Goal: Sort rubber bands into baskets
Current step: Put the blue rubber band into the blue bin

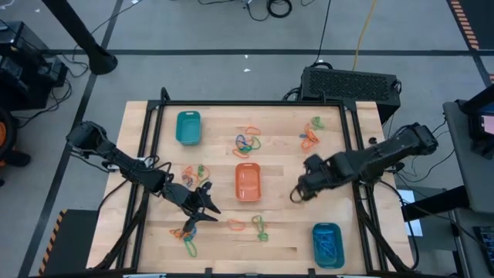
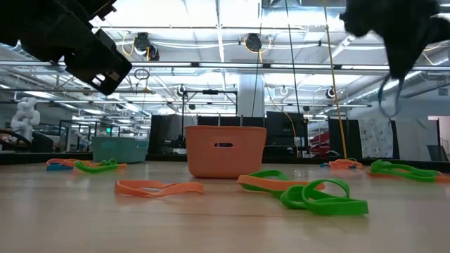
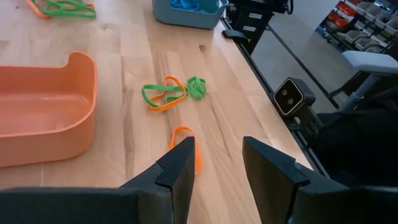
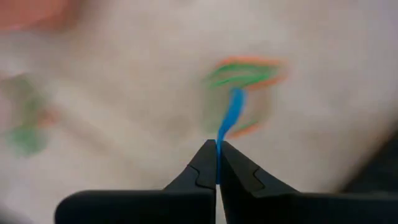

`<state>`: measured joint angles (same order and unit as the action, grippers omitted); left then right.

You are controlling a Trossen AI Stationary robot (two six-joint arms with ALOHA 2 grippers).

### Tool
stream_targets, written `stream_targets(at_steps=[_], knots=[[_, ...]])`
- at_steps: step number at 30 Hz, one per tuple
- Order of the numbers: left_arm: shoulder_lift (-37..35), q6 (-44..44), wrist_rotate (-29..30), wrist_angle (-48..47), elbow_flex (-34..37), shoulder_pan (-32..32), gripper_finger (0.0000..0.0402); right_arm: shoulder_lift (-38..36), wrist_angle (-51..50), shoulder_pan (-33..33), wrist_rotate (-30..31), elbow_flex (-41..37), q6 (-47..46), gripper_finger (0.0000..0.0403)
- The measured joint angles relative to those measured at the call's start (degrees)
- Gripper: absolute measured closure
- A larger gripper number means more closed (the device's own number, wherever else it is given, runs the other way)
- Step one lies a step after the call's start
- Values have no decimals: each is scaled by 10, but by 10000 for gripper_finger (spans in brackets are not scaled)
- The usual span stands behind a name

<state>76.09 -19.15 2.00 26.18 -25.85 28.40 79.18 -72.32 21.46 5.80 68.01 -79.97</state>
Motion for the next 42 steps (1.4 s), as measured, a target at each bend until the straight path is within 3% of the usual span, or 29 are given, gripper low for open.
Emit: stream_targets(at_steps=[6, 11, 16, 21, 28, 37, 42], knots=[[0, -1, -3, -3, 0, 18, 259, 14, 130, 144, -19, 32, -133, 403], [0, 3, -3, -3, 0, 24, 259, 71, 242, 258, -42, 33, -256, 403], [0, 4, 1, -2, 0, 24, 259, 149, 288, 323, -142, 41, -323, 403], [0, 5, 14, -1, 0, 24, 259, 200, 184, 337, -182, 81, -334, 402], [0, 4, 19, -1, 0, 24, 259, 217, 42, 330, -132, 93, -329, 402], [-15, 17, 18, -21, -1, 23, 259, 217, 48, 315, -117, 93, -291, 389], [-62, -31, 58, -118, -19, 20, 260, 217, 48, 310, -116, 93, -261, 357]])
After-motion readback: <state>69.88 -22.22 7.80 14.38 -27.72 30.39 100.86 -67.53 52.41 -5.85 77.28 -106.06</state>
